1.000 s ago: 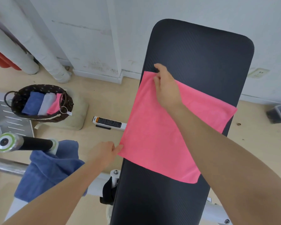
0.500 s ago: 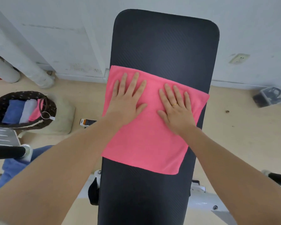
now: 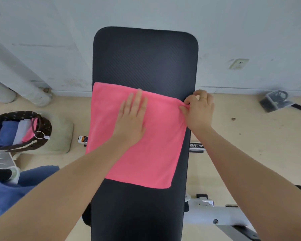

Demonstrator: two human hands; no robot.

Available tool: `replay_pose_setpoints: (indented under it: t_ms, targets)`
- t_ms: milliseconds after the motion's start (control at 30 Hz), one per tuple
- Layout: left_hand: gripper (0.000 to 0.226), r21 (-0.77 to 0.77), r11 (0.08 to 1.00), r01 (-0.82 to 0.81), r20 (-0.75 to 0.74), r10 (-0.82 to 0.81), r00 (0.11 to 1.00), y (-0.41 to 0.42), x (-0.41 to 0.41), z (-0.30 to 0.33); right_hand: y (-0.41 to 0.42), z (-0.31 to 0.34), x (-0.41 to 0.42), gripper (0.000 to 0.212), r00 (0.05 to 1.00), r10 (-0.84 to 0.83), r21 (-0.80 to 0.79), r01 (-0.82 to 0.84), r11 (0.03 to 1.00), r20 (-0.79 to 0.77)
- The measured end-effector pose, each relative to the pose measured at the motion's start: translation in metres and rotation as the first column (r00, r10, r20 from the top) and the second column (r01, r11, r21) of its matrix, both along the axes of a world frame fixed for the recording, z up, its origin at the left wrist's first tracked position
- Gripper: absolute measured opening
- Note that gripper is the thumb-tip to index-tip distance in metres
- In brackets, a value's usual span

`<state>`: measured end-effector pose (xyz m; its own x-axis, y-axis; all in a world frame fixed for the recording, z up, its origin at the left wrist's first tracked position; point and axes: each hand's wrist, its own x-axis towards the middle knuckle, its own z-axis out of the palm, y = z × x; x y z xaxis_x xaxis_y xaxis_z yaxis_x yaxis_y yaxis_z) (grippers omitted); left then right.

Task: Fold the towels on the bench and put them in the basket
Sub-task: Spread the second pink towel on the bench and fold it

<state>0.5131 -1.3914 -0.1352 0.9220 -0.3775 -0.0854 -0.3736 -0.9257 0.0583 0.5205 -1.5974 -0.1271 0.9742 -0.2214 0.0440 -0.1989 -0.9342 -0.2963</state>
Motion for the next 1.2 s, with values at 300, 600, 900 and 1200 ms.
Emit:
replay_pose_setpoints:
  t_ms: [300,600,900,1200]
  targets:
    - [0.073,-0.002,0.989,0.149,-0.111,-0.149,0.983,-0.051,-0.001,-0.009,-0.019,0.022,0.034,0.048,0.992,0.014,0.113,-0.028,0.993,0.122]
    - [0.124,0.165,0.983,0.086,-0.103,-0.069,0.992,-0.067,-0.004,-0.025,-0.028,-0.068,-0.082,0.044,0.918,0.089,0.851,0.318,0.418,-0.387]
    - [0.123,0.2,0.978,0.052,-0.102,-0.032,0.994,-0.069,-0.01,-0.018,-0.052,-0.07,-0.114,0.021,0.798,0.154,0.756,0.463,0.463,-0.583]
    - [0.074,0.096,0.994,0.057,-0.006,-0.056,0.998,-0.05,-0.009,0.012,-0.038,-0.017,-0.054,0.063,0.967,-0.016,0.727,0.202,0.656,-0.254]
